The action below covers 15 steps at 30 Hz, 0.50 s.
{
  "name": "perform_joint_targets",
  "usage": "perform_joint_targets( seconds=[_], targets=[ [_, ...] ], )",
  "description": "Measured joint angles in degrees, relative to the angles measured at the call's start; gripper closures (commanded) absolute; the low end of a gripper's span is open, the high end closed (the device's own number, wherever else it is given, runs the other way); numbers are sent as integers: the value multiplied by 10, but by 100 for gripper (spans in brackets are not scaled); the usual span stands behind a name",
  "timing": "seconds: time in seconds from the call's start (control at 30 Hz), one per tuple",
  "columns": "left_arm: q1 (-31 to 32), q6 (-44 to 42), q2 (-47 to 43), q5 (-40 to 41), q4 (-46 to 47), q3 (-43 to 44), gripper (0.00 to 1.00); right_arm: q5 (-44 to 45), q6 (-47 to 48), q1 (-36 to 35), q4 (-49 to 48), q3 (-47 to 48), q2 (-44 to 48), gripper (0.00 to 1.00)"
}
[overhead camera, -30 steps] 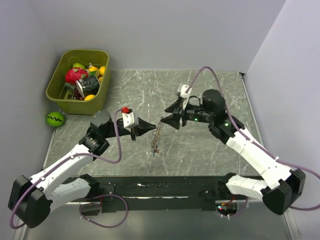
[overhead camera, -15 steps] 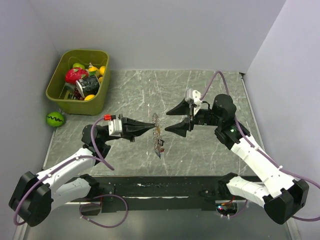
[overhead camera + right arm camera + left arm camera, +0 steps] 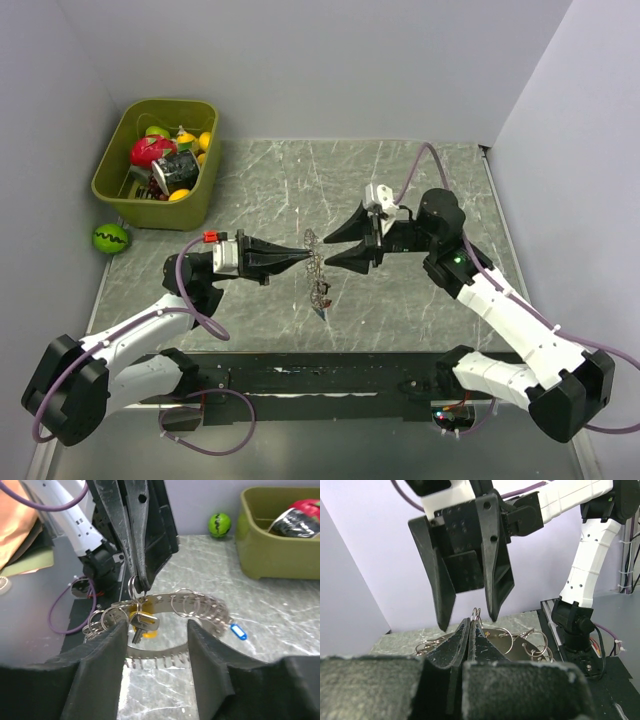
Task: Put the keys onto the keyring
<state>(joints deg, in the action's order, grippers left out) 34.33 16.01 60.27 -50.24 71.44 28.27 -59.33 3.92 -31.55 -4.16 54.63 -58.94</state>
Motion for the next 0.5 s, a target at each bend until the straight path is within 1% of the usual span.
perform_joint_targets(
  seconds=[0.13,0.17,0.23,0.27,0.33,0.37,0.4,0.43,0.5],
  targets=[
    [0,0,0,-1,5,0,99,2,-1,-17,3,0,-8,57],
    [0,0,0,-1,5,0,99,2,-2,-21,2,0,-9,62],
    [0,0,0,-1,5,0,99,2,-5,-26,0,0,-11,68],
    [0,0,0,-1,5,0,99,2,-7,-29,-2,0,-13,74],
    [0,-1,-1,-2,4,0,99,3,-9,-32,-3,1,-19,81],
    [0,-2,-2,-2,3,0,99,4,-12,-33,-4,2,-22,91],
    [0,-2,-3,-2,2,0,99,4,-13,-34,-4,2,-26,94],
    [0,-3,-5,-2,0,0,99,4,-14,-34,-6,2,-29,100],
    [0,-4,-9,-1,-2,-1,99,3,-18,-35,-7,2,-32,100]
  ],
)
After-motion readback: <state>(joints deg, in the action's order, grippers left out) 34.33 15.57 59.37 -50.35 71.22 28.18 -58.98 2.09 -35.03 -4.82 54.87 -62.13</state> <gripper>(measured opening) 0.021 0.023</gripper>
